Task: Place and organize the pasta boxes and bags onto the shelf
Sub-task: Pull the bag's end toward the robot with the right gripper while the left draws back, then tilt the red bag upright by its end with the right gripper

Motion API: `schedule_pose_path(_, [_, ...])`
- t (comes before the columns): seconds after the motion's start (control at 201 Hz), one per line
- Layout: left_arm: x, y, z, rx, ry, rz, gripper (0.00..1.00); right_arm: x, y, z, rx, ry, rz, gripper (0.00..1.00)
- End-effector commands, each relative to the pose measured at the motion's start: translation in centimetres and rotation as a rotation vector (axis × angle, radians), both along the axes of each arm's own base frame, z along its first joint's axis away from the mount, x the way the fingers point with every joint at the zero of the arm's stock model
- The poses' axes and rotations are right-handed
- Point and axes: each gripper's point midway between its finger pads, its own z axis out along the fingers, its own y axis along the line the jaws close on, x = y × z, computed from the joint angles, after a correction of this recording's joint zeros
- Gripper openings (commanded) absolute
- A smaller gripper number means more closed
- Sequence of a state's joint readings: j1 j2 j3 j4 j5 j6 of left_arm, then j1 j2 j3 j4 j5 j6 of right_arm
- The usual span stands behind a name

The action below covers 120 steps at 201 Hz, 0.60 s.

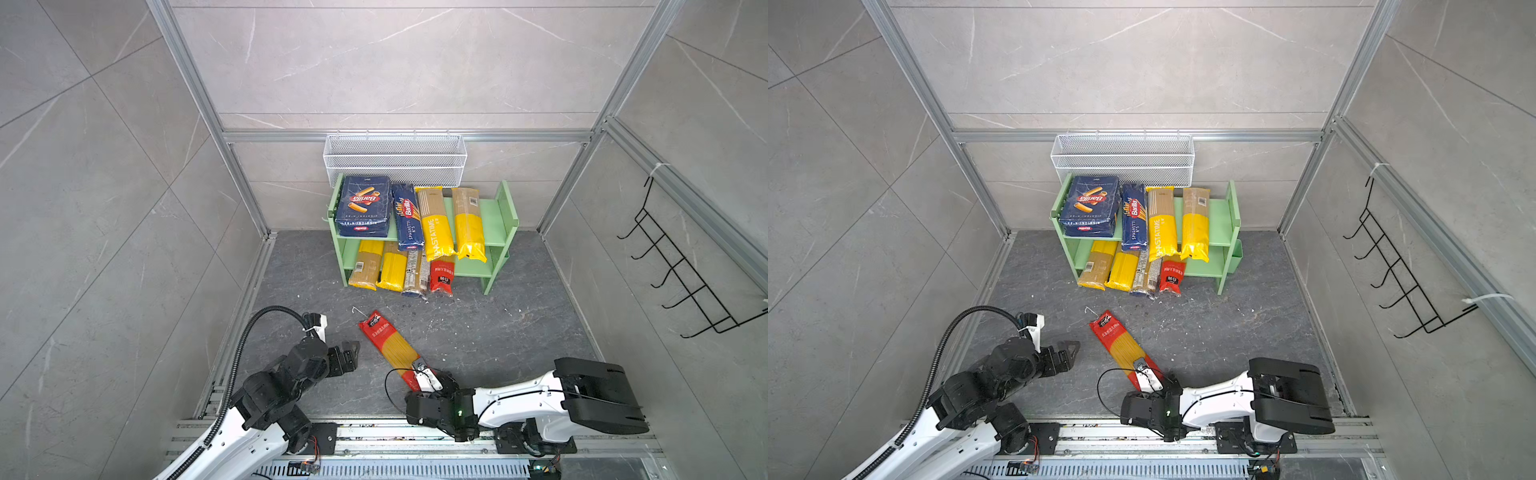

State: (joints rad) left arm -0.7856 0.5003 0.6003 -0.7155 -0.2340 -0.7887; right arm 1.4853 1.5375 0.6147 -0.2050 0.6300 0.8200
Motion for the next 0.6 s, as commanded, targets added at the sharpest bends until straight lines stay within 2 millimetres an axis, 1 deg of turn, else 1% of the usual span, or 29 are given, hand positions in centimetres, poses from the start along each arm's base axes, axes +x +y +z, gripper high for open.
schedule_pose_path(0.0, [0.0,0.0,1.8,-0.03,-0.023,0.009,0.99,0.1,-2.7,0.5,-0.075,-0.044,-0.016,0.99])
schedule_pose_path(0.12, [-0.1,0.4,1.9,-0.018,-0.027,0.016,0.99,0.3,-3.1,1.3,-0.061,-0.068,-0.01,0.99])
schedule_pose_path(0.224, [0.0,0.4,2.0,-0.019,-0.029,0.018,0.99,0.4,-2.4,1.1,-0.03,-0.036,0.022,0.99])
schedule_pose_path(0.324, [0.0,0.5,1.9,-0.017,-0.028,0.024,0.99,0.2,-1.3,0.9,0.043,0.004,0.06,0.99])
schedule_pose_path(0.373, [0.0,0.5,1.9,-0.017,-0.029,0.022,0.99,0.2,-1.1,0.9,0.065,0.006,0.069,0.99])
schedule_pose_path(0.503, [0.0,0.6,1.9,-0.014,-0.032,0.022,0.98,0.9,-0.9,0.9,0.075,0.0,0.082,0.99])
schedule_pose_path(0.593, [0.0,0.6,1.9,-0.011,-0.033,0.022,0.98,1.3,-0.2,1.2,0.087,0.004,0.097,0.99])
